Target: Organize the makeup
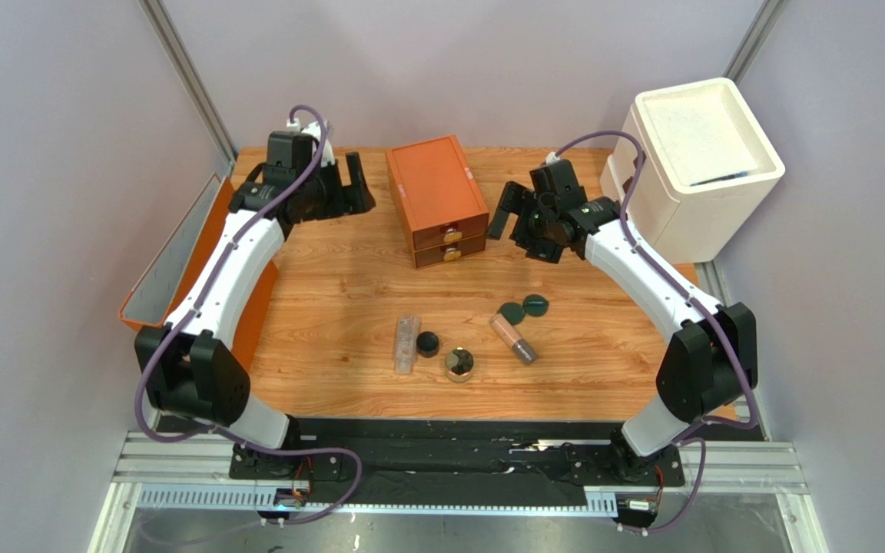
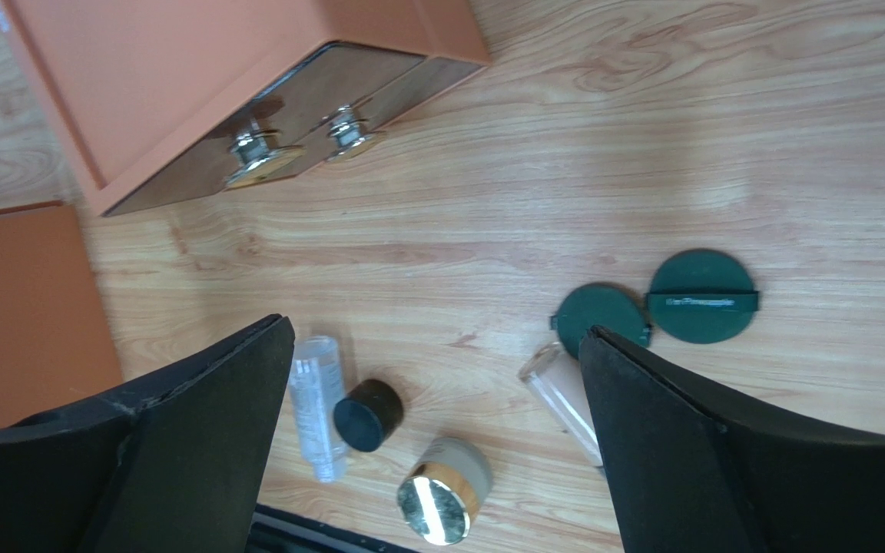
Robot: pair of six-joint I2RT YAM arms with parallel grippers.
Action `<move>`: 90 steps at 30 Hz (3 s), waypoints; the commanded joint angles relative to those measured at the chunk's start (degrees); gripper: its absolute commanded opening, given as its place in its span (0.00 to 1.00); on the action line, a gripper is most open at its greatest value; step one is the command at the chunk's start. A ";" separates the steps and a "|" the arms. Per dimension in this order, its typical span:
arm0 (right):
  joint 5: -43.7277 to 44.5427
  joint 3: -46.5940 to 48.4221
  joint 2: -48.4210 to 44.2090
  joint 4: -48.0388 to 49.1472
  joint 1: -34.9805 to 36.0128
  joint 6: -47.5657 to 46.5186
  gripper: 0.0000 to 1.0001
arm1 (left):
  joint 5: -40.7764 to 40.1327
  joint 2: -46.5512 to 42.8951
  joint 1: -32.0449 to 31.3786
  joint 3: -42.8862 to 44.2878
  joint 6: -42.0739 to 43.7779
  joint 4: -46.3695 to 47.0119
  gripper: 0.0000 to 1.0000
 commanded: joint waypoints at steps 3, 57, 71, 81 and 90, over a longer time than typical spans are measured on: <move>-5.55 1.80 2.68 6.79 1.46 7.29 1.00 | 16.76 10.90 -0.18 13.12 1.09 -1.65 0.67; -12.59 0.48 15.35 14.02 1.64 10.90 0.33 | 17.14 46.25 -8.62 44.87 -8.23 -12.28 0.00; -12.15 -6.55 6.04 6.55 1.64 7.21 0.33 | 16.35 47.57 -8.00 45.40 -8.32 -15.62 0.00; -9.17 -4.00 2.52 4.35 2.60 -4.39 0.90 | 16.61 46.26 -7.56 45.57 -8.76 -17.29 0.00; -2.93 -13.92 -6.00 1.80 3.57 -17.12 0.91 | 16.26 44.32 -7.47 45.40 -5.86 -20.19 0.00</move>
